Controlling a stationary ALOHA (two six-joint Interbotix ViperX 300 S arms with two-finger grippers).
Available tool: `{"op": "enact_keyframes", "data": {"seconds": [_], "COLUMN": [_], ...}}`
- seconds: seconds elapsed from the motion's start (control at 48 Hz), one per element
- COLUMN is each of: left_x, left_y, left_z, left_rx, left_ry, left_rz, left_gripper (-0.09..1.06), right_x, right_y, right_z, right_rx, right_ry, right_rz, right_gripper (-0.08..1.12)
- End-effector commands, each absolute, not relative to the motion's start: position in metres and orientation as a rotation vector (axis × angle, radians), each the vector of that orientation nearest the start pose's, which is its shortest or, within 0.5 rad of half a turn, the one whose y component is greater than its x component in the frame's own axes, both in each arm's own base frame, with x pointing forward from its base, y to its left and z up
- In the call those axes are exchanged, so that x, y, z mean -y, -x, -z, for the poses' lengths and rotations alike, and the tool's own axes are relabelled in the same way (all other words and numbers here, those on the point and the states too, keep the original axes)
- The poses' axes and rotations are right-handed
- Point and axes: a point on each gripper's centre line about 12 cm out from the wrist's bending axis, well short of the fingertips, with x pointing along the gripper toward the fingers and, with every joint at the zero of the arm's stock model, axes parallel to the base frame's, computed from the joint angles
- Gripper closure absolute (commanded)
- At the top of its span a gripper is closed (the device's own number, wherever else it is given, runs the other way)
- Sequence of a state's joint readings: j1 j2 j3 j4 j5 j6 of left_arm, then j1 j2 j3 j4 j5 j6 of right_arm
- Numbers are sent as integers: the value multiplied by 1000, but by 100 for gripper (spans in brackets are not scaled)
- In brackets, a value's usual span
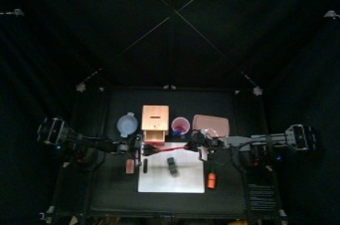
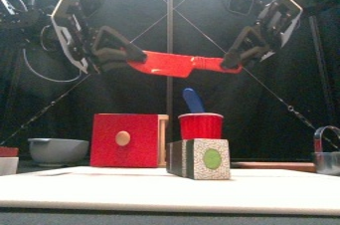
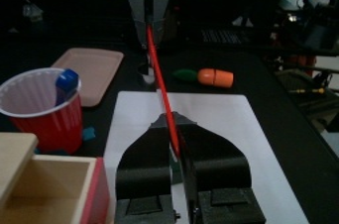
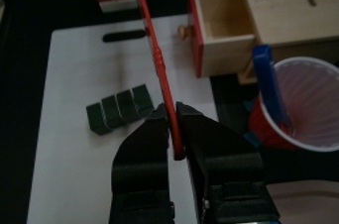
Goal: Place sushi on board then cut the sushi with the knife then place the pieces on the plate
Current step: Cut the sushi into 4 pieces
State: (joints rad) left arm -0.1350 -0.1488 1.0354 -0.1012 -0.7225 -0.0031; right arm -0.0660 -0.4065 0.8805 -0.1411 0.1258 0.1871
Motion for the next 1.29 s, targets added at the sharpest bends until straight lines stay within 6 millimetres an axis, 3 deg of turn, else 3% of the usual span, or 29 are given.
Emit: {"op": "enact_keyframes", "data": {"seconds": [0.021,0.354,0.583,0.812,1.292], "left_x": [59,69,88,87,96], "left_y": [-321,-332,-349,-354,-361], "left_z": [-169,-131,-104,-104,-114], "left_rx": [-202,-153,-187,-195,-223], "left_ry": [42,31,-30,-62,-28], "left_rz": [134,112,11,-71,-41], "left_gripper": [65,65,65,65,65], "right_x": [20,3,1,1,0], "right_y": [-295,-291,-292,-290,-286], "right_z": [-206,-175,-160,-156,-152], "right_rx": [-653,-375,-411,-449,-463], "right_ry": [-66,-69,-44,-11,-22], "right_rz": [94,-13,-34,-51,-46], "right_gripper": [68,68,68,68,68]}}
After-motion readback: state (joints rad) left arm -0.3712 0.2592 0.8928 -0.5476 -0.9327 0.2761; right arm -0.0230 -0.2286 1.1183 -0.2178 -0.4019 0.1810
